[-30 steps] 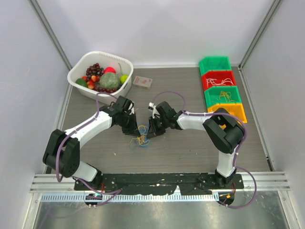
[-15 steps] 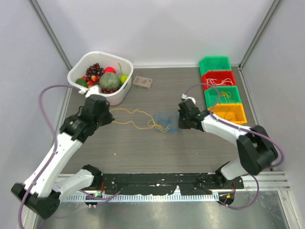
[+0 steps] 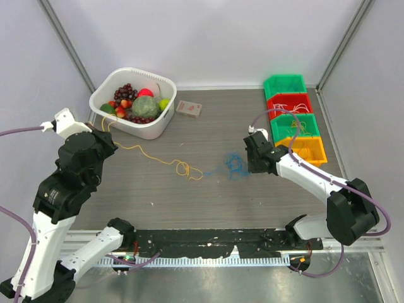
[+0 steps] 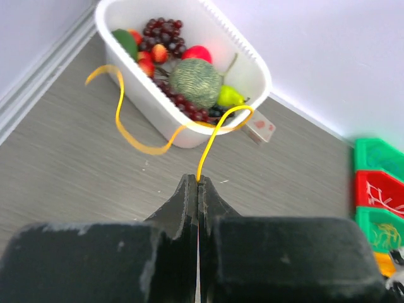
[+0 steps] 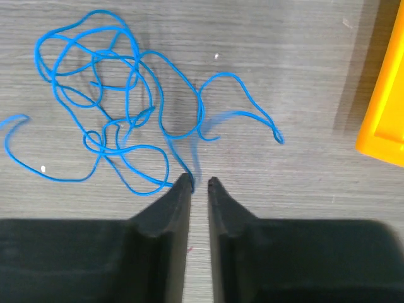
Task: Untangle the cables
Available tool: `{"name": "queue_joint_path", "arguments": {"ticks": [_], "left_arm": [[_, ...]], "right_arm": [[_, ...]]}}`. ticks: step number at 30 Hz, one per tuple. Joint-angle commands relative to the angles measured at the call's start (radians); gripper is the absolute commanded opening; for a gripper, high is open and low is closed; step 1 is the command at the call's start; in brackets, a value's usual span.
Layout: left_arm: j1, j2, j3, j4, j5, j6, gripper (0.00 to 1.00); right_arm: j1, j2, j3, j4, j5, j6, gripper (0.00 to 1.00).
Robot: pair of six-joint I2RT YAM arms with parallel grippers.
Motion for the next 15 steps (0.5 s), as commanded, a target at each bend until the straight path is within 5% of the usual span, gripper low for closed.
{"name": "queue_joint_path", "arguments": {"ticks": [1,3,6,10,15], "left_arm": [[0.005,0.073,0.069,0.058,0.165,0.045,0.00],[0.005,0.117,0.102,0.051,0.292,0.033,0.00],[0.005,0.144,0.151,0.022,0.295,-0.022,0.00],[0.003,0.128,0.147,0.085,0.351,-0.035,0.00],[0.005,0.150,0.168,0.131,0.433,-0.059,0.00]], "right_arm": [[-0.004,-0.020,0.142,-0.057,-0.094,-0.120,0.45],[0.011,-0.014,0.232,-0.113,-0.143,-0.158,0.53],[0.027,-0.019,0.303,-0.097,-0.162,-0.185,0.58],[0.057,0.027,0.302,0.039,-0.419,-0.225,0.62],[0.134,0.196,0.319,0.211,-0.525,-0.062,0.60]]}}
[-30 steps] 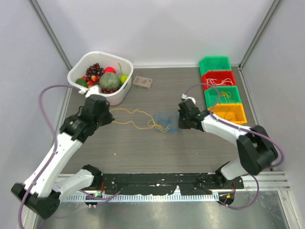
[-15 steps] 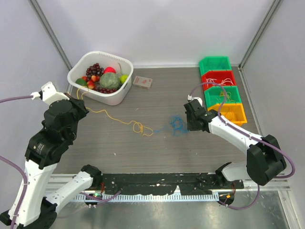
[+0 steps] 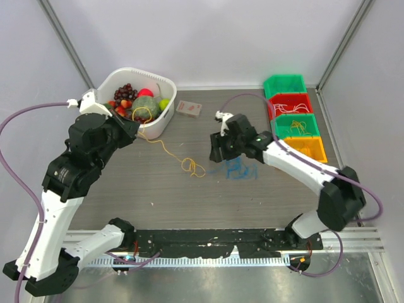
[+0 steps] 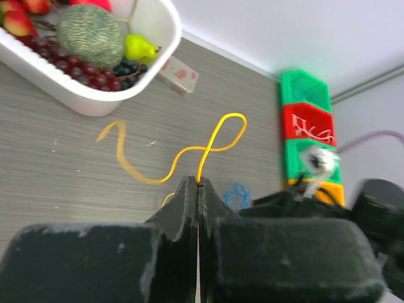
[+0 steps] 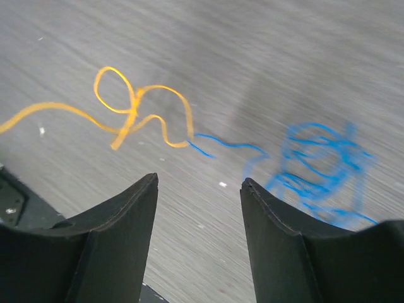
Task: Untangle the cables
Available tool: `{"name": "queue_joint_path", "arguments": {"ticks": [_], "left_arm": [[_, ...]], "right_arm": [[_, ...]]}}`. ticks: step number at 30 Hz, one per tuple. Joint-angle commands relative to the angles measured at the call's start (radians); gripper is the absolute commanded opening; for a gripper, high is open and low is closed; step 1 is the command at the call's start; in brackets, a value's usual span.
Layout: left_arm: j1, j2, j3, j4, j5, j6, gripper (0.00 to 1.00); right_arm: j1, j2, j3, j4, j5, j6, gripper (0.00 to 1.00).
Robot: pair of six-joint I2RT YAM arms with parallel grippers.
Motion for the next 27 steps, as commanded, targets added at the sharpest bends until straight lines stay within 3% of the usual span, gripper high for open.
{"name": "queue_joint_path", "arguments": {"ticks": [1,4,7,11,13,22,27], "left_arm": [[0.004,0.004,0.070,0.098,0.092,-0.014,0.00],[0.004,0.027,0.166,0.096,0.096,0.051,0.00],[0.006,0.077,0.354,0.043,0.061,0.165,0.00],[0.004,0.155,0.686,-0.026,-0.046,0.303,0.00],[0.004,0.174,0.770,-0.008,-0.071,0.323,0.00],[0.004,0.201,0.768,0.049,-0.060,0.314,0.00],[0.004,0.192,0.815,0.078,-0.203,0.378,0.00]], "right_arm": [[0.043,0.158,-0.002,0.228,-0.150,0.143,0.57],[0.033,0.219,-0.080,0.329,-0.081,0.202,0.48],[-0.016,0.278,-0.120,0.290,0.001,0.246,0.36],[-0.058,0.212,-0.221,0.251,0.097,0.236,0.27],[-0.067,0.171,-0.270,0.245,0.154,0.228,0.26],[-0.069,0.081,-0.246,0.166,0.246,0.164,0.29],[-0.096,0.083,-0.238,0.150,0.298,0.132,0.28]]}}
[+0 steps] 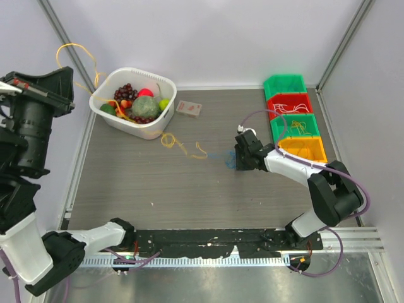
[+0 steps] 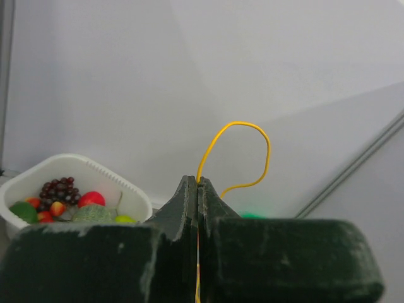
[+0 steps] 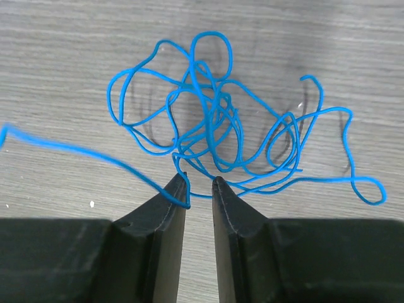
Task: Untangle the cables
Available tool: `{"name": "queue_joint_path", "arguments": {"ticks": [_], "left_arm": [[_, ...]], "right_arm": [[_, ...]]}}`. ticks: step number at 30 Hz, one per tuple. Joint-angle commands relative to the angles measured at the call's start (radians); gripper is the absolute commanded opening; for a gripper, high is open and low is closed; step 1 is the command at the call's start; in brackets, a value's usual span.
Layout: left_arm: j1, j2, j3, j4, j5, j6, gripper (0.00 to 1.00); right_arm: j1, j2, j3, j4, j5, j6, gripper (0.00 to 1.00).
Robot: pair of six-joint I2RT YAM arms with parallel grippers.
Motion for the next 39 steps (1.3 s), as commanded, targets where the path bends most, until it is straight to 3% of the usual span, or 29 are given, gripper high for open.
{"name": "queue_joint_path", "arguments": {"ticks": [1,12,19,22,24,25,29,33,36,39], "left_arm": [[0.003,0.010,0.037,0.062,-0.143,0.107,0.00],[-0.042,-0.023,0.166,0.239,-0.316,0.394,0.00],[-0.125,-0.029,0.163,0.308,-0.362,0.454,0.00],[-0.154,-0.027,0.131,0.303,-0.358,0.433,0.00],[-0.166,-0.024,0.109,0.287,-0.361,0.385,0.00],[-0.171,-0.026,0.099,0.283,-0.359,0.375,0.00],[-0.177,-0.021,0.082,0.285,-0.352,0.352,0.00],[-0.181,-0.015,0.083,0.288,-0.352,0.353,0.00],[-0.183,-0.009,0.085,0.290,-0.353,0.356,0.00],[-0.188,-0.006,0.086,0.291,-0.355,0.358,0.00]], "right_arm": [[-0.036,-0.011,0.023,-0.010,0.072,-0.040,0.27],[-0.131,0.003,-0.081,-0.021,0.149,-0.017,0.24],[-0.146,0.012,-0.038,-0.059,0.135,-0.057,0.25],[-0.143,-0.012,0.055,-0.136,0.075,-0.090,0.34],[-0.127,-0.060,0.135,-0.185,0.043,-0.121,0.45],[-0.108,-0.093,0.161,-0.217,0.026,-0.150,0.55],[-0.048,-0.124,0.400,-0.319,-0.012,-0.224,0.71],[0.086,-0.100,0.564,-0.307,-0.407,-0.366,0.75],[0.237,-0.066,0.617,-0.233,-0.521,-0.389,0.76],[0.373,-0.043,0.588,-0.036,-0.515,-0.397,0.78]]}}
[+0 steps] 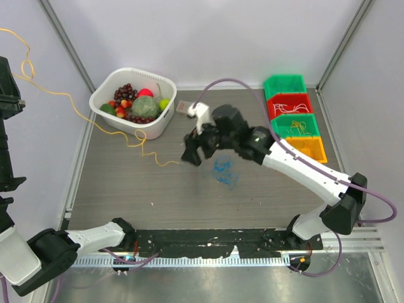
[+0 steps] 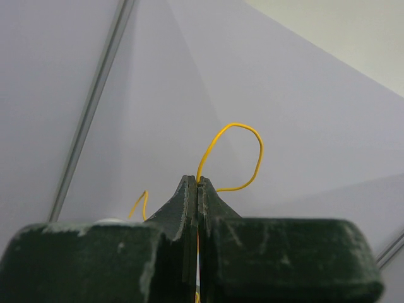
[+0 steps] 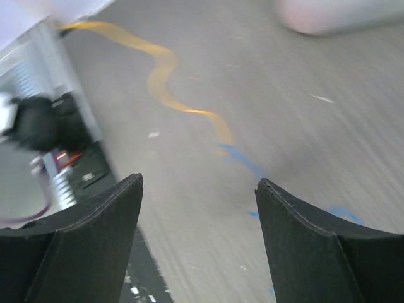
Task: Untangle the cables
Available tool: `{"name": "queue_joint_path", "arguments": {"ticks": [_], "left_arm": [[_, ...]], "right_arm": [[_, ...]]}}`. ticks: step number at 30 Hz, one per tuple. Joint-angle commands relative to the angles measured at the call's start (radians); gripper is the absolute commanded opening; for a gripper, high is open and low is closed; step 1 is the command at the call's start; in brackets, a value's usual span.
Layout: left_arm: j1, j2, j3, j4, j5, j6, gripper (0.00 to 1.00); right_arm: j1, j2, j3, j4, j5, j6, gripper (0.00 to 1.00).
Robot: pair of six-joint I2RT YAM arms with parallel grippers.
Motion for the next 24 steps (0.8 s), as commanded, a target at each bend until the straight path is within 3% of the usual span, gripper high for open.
{"name": "queue_joint_path", "arguments": {"ticks": [1,7,11,18,24], "left_arm": [[-0.007,0.003,0.013,0.021,-0.012,-0.005,0.00],[-0.013,-0.002,0.016,0.000,-0.018,-0.027,0.00],[-0.016,-0.002,0.016,-0.014,-0.018,-0.046,0.00],[-0.024,-0.002,0.021,-0.046,-0.021,-0.066,0.00],[-0.030,-0.003,0.021,-0.051,-0.019,-0.079,0.00]], "right_arm": [[0.161,0.055,-0.004,0.189,-0.127,-0.060,0.78],[0.258,0.129,0.011,0.482,0.000,-0.020,0.78],[0.266,0.202,0.056,0.577,-0.052,0.049,0.78],[0.331,0.269,0.103,0.640,-0.148,0.094,0.76],[0.342,0.332,0.217,0.578,-0.052,0.080,0.72]]}}
